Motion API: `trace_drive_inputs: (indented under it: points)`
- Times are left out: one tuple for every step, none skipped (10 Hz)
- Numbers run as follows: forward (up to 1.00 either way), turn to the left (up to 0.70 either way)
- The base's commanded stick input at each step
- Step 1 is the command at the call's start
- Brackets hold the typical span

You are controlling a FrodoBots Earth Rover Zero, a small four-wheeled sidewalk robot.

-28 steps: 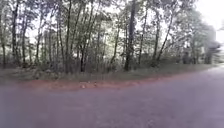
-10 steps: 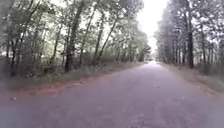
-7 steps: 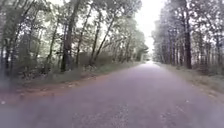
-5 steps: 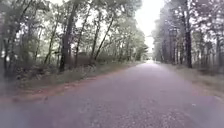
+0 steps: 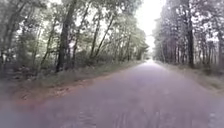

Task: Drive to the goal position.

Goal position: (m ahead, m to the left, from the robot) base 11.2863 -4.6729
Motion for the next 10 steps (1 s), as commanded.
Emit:
trace_drive_inputs:
  points:
    - [0.7, -0.14]
    - [0.7, -0.14]
    - [0.7, -0.14]
    - [0.7, -0.14]
    - [0.7, -0.14]
    - [0.7, -0.14]
    - [0.7, -0.14]
    - [0.7, -0.14]
    - [0.7, -0.1]
    - [0.7, 0.0]
